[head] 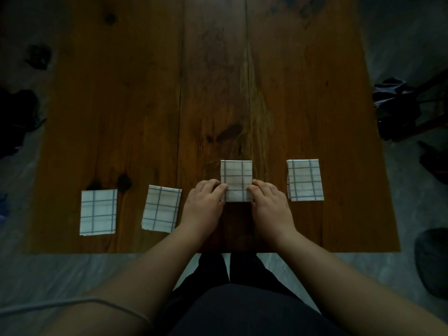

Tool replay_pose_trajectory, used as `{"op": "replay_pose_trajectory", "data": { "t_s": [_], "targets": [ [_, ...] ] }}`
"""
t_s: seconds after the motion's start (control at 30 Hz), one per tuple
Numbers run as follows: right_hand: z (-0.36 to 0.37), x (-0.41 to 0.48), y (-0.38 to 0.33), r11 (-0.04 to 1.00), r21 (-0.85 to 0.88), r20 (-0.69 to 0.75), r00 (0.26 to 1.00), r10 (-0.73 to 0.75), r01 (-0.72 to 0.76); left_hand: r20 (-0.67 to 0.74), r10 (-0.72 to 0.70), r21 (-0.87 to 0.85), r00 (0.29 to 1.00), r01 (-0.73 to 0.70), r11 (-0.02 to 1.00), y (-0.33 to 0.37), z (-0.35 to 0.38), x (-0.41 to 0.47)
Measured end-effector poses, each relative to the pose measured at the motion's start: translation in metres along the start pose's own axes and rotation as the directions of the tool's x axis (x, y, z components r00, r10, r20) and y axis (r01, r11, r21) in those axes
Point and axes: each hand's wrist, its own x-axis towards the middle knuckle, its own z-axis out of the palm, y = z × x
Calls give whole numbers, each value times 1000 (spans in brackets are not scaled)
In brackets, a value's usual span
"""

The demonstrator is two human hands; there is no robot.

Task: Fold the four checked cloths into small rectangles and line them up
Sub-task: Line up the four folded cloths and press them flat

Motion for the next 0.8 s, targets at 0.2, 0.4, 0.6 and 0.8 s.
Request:
{"op": "replay_pose_trajectory", "data": {
  "t_s": [0.2,0.4,0.6,0.8],
  "targets": [
    [-4,0,0,1000,18,9,1000,-8,8,13,-11,-6,1000,11,1000,2,-2,-1],
    [-18,-10,-18,994,17,-24,994,-110,110,-57,-28,-41,998,26,999,-1,-25,-14],
    [-5,-15,-79,956,-34,37,957,-289,290,-47,-58,-80,997,55,995,-60,-47,-54],
    [42,-28,-147,962,-87,52,966,-254,258,-12,-91,-4,996,91,996,-142,-55,-99]
  ]
}}
